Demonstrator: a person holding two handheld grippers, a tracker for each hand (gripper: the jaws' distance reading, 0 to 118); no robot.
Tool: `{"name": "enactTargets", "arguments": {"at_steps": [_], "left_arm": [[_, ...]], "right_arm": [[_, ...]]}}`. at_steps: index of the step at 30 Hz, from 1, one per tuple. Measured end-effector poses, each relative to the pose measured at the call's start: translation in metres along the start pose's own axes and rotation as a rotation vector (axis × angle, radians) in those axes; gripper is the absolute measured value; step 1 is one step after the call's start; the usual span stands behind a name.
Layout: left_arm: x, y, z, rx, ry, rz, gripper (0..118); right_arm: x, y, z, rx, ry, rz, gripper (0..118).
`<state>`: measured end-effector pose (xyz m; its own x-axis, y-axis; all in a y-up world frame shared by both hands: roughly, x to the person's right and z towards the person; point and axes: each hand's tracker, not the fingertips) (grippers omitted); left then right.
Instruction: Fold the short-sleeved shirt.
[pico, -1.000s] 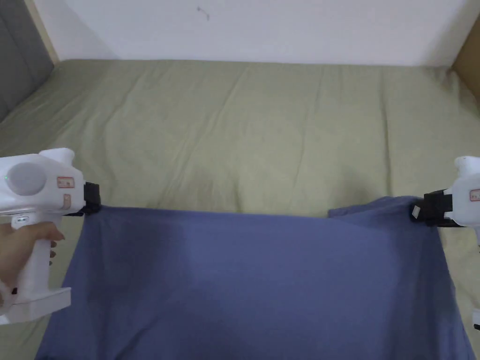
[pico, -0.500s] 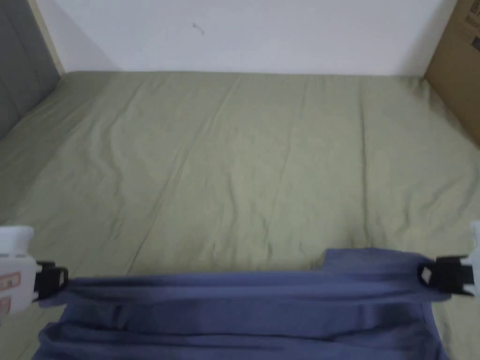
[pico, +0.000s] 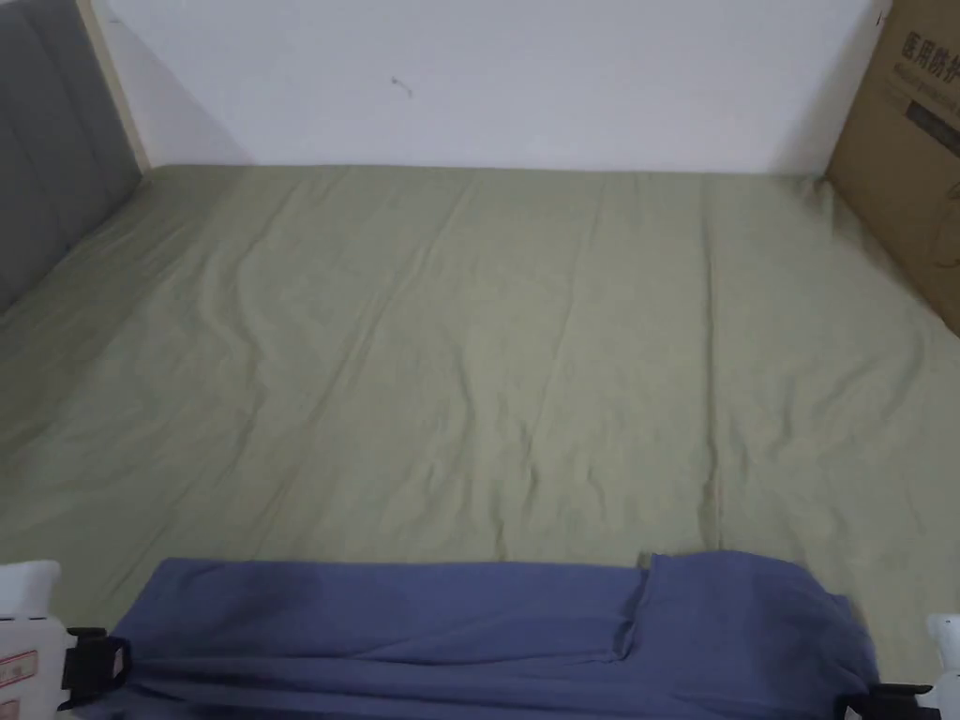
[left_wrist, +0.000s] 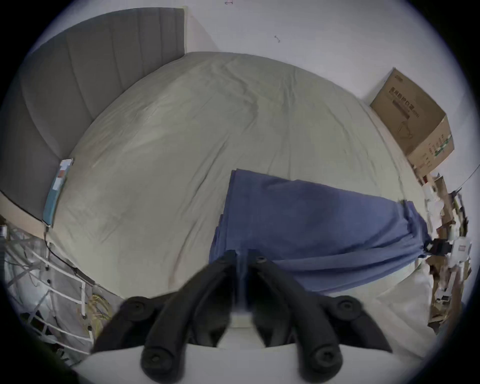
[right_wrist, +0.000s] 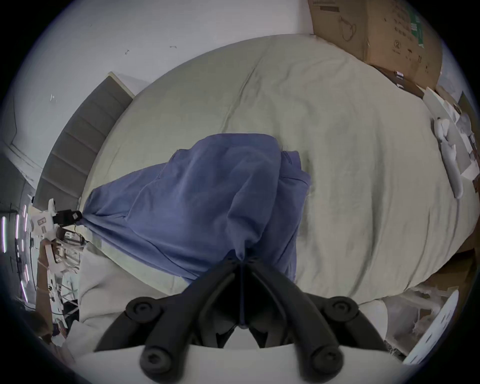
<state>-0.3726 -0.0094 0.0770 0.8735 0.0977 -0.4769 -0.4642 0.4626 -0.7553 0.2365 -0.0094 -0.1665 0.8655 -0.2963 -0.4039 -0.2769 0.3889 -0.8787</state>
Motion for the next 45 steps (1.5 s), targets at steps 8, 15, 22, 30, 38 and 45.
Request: {"name": "enactTargets", "arguments": {"at_steps": [8,15,22,30,38,45], "left_arm": [[0.011,-0.003,0.031,0.071,-0.006,0.085,100],[0.021,0.003,0.054,0.168,-0.150,0.098,0],[-0.018,-0.004,0.057,0.247,-0.284,0.302,41],[-0.049,-0.022,-0.019,0.065,-0.443,0.525,116],[-0.069,-0.031,-0.063,0.059,-0.563,0.696,118],[-0.087,-0.039,-0.074,0.002,-0.554,0.809,8]], "right_arm": [[-0.029,0.008,0.024,0.017,-0.096,0.104,58],[-0.097,0.046,0.020,0.177,0.010,0.150,0],[-0.173,0.059,-0.029,0.110,0.127,0.260,0],[-0.227,0.053,-0.057,0.009,0.117,0.404,0],[-0.230,0.065,-0.075,-0.035,0.114,0.424,0],[-0.230,0.060,-0.082,-0.064,0.122,0.429,0]]}}
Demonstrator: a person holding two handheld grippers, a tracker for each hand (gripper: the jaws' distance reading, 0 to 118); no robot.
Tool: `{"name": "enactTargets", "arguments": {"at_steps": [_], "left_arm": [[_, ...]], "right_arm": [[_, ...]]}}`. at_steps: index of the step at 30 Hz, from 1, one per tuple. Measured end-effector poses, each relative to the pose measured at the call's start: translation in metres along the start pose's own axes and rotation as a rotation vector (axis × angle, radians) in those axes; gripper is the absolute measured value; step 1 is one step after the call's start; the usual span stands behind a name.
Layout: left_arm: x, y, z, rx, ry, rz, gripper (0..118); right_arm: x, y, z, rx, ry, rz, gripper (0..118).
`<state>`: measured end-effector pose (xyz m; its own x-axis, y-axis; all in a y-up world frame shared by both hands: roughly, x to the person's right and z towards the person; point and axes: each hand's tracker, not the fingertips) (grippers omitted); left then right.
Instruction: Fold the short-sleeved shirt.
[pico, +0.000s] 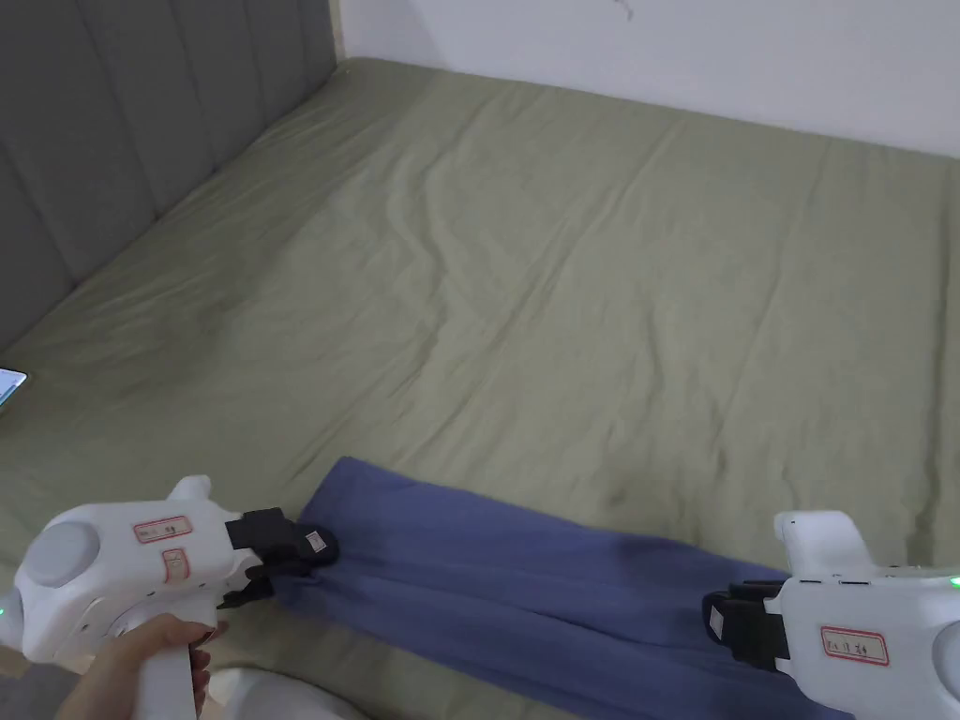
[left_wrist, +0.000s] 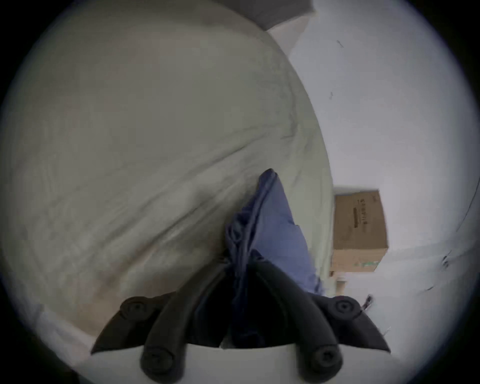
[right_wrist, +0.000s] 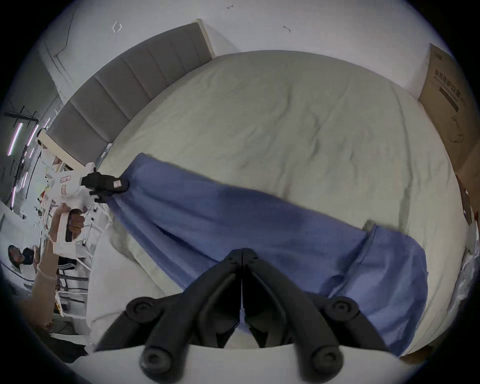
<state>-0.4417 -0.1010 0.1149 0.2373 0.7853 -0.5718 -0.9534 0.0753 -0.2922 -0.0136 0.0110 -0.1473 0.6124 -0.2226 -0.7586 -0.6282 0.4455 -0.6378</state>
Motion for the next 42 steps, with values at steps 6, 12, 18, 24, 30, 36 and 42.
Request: {"name": "enactTargets", "arguments": {"at_steps": [6,12,18,24,30,36,42], "left_arm": [[0.035,-0.022,0.016,0.010,0.025,-0.095,8],[0.036,-0.015,0.031,0.070,0.129,-0.125,8],[0.076,-0.023,0.041,0.095,0.170,-0.230,8],[0.168,-0.046,0.041,0.123,0.162,-0.525,8],[0.271,-0.129,-0.009,-0.015,-0.006,-0.899,8],[0.276,-0.208,-0.104,-0.259,-0.125,-1.039,8],[0.236,-0.244,-0.176,-0.439,-0.051,-1.043,95]], "right_arm": [[0.011,-0.009,0.009,0.009,0.001,-0.035,0],[0.035,-0.024,0.026,0.035,-0.013,-0.091,0],[0.066,-0.048,0.035,0.046,-0.029,-0.182,0],[0.092,-0.068,0.048,0.083,-0.040,-0.258,0],[0.114,-0.081,0.065,0.146,-0.045,-0.332,0],[0.133,-0.102,0.076,0.162,-0.068,-0.377,0],[0.154,-0.127,0.077,0.147,-0.086,-0.468,0]]}}
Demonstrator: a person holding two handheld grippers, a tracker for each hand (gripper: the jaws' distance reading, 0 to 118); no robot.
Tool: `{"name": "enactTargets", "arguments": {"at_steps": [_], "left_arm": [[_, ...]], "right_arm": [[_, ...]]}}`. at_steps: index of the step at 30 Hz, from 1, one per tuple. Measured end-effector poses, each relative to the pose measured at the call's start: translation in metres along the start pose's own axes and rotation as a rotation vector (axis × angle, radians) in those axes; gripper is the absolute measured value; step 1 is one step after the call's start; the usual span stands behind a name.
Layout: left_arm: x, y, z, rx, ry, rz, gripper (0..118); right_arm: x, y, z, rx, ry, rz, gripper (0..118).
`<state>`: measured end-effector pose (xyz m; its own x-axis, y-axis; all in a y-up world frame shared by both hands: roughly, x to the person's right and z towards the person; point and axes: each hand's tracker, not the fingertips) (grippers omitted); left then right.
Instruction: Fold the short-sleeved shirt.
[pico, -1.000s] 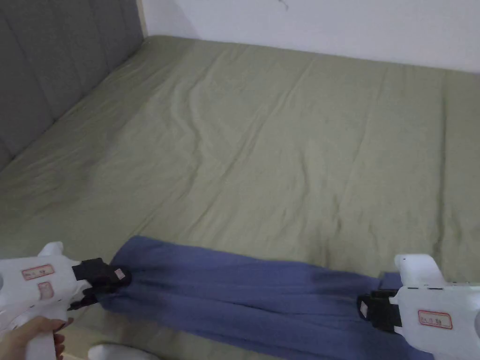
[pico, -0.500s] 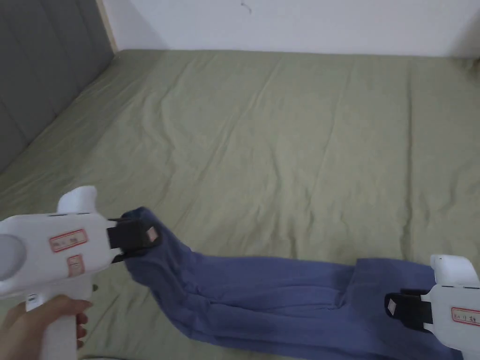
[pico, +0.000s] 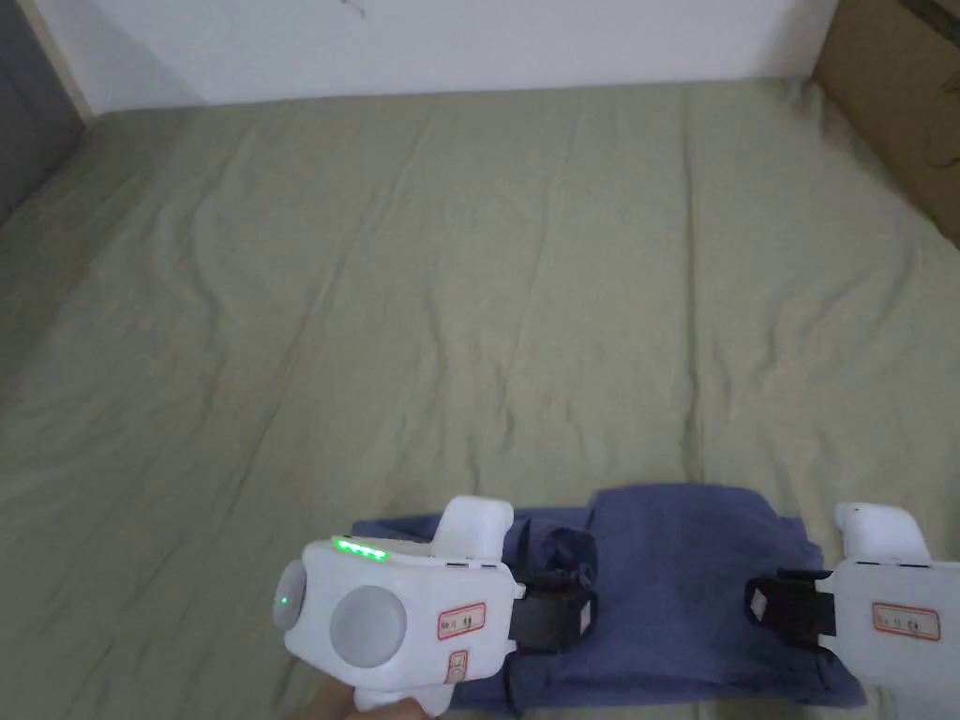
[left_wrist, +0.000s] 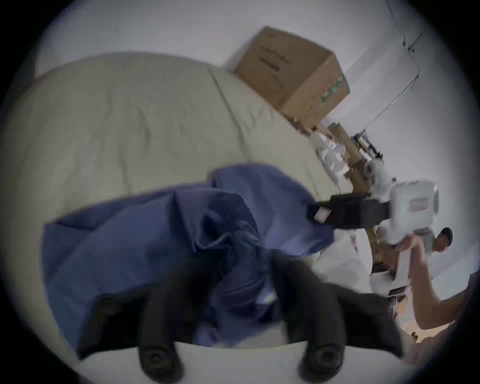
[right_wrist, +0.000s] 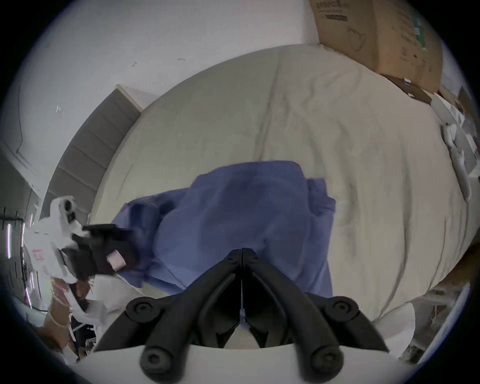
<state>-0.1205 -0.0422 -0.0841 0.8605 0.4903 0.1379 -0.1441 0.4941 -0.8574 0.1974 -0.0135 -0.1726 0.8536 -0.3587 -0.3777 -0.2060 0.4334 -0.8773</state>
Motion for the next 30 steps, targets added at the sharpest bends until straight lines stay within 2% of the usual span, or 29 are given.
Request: {"name": "enactTargets", "arguments": {"at_steps": [1,2,4,7,9,10,11,12,13,15,18,20,23,27,30], "left_arm": [[-0.003,-0.002,-0.006,-0.021,0.030,0.028,107],[-0.005,-0.003,-0.006,-0.022,0.041,0.061,109],[-0.008,0.001,0.012,0.052,-0.030,0.121,109],[0.001,0.013,0.057,0.163,-0.089,0.140,109],[-0.007,0.016,0.076,0.195,-0.075,0.172,103],[-0.014,0.015,0.083,0.216,-0.051,0.194,90],[-0.022,0.013,0.084,0.224,-0.027,0.205,48],[-0.031,0.010,0.080,0.216,0.022,0.209,12],[-0.039,0.007,0.075,0.194,0.121,0.230,1],[-0.052,0.001,0.059,0.147,0.140,0.273,1],[-0.053,-0.011,0.041,0.107,0.045,0.346,1],[-0.037,-0.013,0.029,0.064,0.003,0.338,1],[-0.025,-0.010,0.006,0.033,0.029,0.272,1],[-0.025,0.002,-0.013,0.058,-0.015,0.335,1],[-0.011,0.012,-0.022,0.047,-0.016,0.289,1]], "right_arm": [[0.002,-0.002,0.000,-0.003,-0.004,-0.005,0],[0.004,-0.003,0.000,-0.007,-0.005,-0.010,0],[0.003,-0.006,0.003,-0.011,-0.002,-0.009,0],[0.000,-0.007,0.003,-0.017,-0.001,0.014,0],[-0.004,-0.006,0.002,-0.017,-0.010,0.030,0],[-0.006,-0.006,0.001,-0.017,-0.014,0.034,0],[-0.007,-0.006,0.000,-0.016,-0.014,0.036,0],[-0.008,-0.005,0.000,-0.014,-0.011,0.036,0],[-0.009,-0.005,-0.001,-0.014,0.002,0.033,0],[-0.012,-0.005,-0.002,-0.014,0.012,0.035,0],[-0.013,-0.004,-0.003,-0.016,0.014,0.047,0],[-0.012,-0.003,-0.003,-0.016,0.017,0.044,0],[-0.008,-0.003,-0.004,-0.017,0.011,0.032,0],[-0.007,-0.004,0.002,-0.011,0.009,0.023,0],[-0.006,-0.005,0.007,-0.004,0.009,0.018,0]]}}
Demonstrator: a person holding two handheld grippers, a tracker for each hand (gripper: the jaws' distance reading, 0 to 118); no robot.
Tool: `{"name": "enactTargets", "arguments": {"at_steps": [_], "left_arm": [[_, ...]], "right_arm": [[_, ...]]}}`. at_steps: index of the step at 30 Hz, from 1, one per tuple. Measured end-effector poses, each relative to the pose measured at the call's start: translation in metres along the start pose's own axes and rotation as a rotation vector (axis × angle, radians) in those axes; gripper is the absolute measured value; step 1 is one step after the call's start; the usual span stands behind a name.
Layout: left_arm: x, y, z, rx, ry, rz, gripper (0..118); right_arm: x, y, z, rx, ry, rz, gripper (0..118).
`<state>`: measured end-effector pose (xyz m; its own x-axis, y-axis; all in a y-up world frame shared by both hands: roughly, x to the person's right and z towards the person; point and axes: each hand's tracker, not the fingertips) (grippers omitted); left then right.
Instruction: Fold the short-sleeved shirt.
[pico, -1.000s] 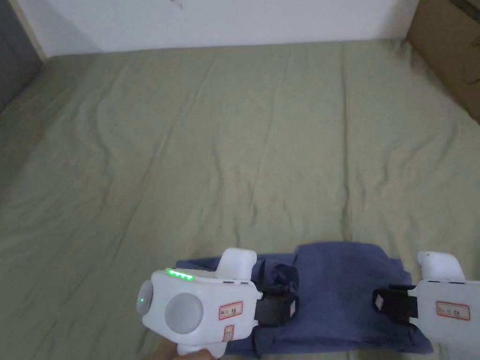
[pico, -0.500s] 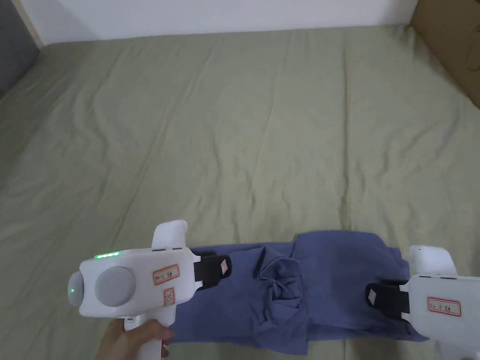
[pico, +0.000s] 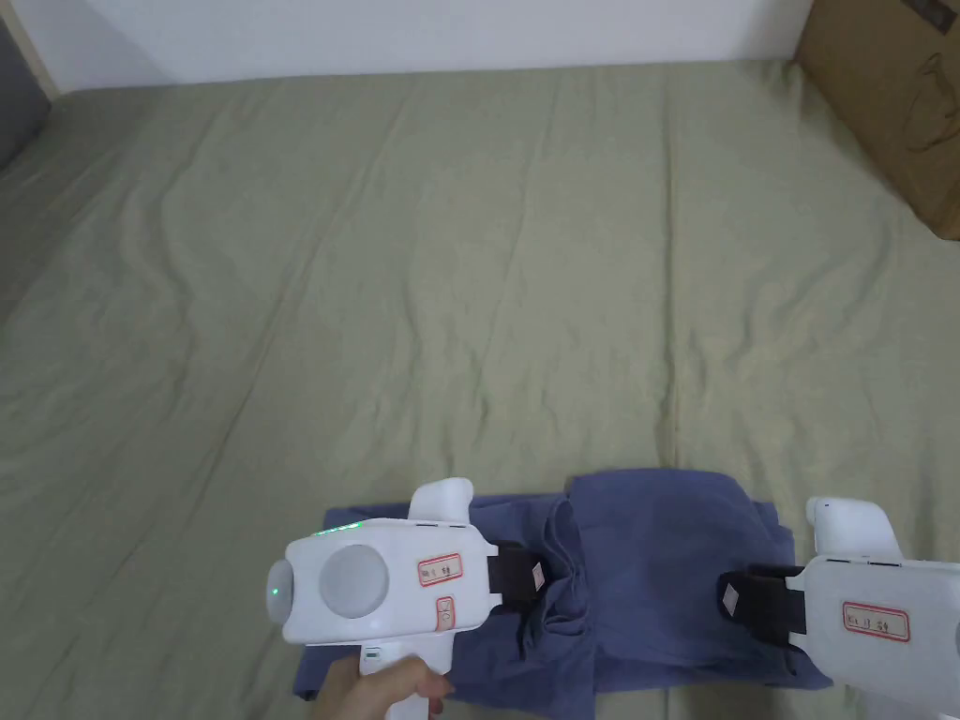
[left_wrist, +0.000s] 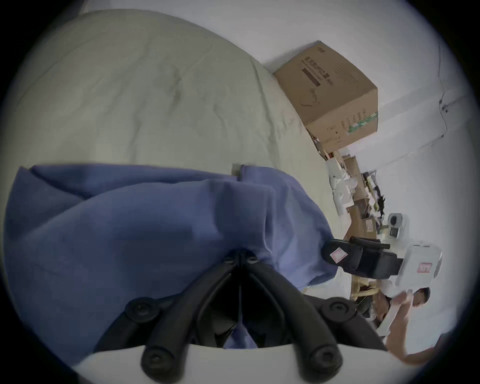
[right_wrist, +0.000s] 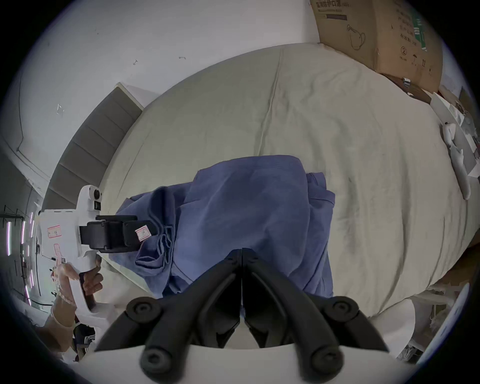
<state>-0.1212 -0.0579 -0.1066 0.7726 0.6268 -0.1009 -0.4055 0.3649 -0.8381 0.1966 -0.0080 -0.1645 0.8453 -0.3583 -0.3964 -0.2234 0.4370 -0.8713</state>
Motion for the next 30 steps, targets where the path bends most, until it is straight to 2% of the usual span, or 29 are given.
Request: {"name": "enactTargets", "arguments": {"at_steps": [1,3,8,10,15,18,24,27,30], "left_arm": [[0.003,0.002,-0.003,0.001,0.011,-0.055,1],[0.014,0.003,-0.009,-0.002,0.031,-0.078,1],[0.029,-0.004,-0.018,-0.024,-0.002,-0.090,1],[0.035,-0.012,-0.020,-0.051,-0.062,-0.122,1],[0.025,-0.038,-0.027,-0.117,-0.079,-0.086,1],[0.015,-0.033,-0.001,-0.056,-0.162,-0.040,1],[-0.025,0.002,0.087,0.145,-0.204,0.017,1],[-0.063,0.004,0.134,0.234,-0.209,0.123,1],[-0.108,-0.007,0.157,0.245,-0.124,0.218,1]], "right_arm": [[0.001,0.000,0.000,0.000,-0.002,0.000,0],[0.004,0.000,-0.001,0.000,-0.012,-0.004,0],[0.003,-0.002,-0.001,-0.006,-0.017,-0.016,0],[0.001,-0.002,-0.001,-0.007,-0.012,-0.013,0],[-0.005,0.000,0.002,-0.003,-0.019,-0.013,0],[-0.010,0.002,0.006,0.004,-0.012,-0.008,0],[-0.028,0.012,0.006,0.011,-0.029,0.048,0],[-0.041,0.017,0.005,0.010,-0.011,0.069,0],[-0.056,0.020,-0.005,-0.008,-0.008,0.105,0]]}}
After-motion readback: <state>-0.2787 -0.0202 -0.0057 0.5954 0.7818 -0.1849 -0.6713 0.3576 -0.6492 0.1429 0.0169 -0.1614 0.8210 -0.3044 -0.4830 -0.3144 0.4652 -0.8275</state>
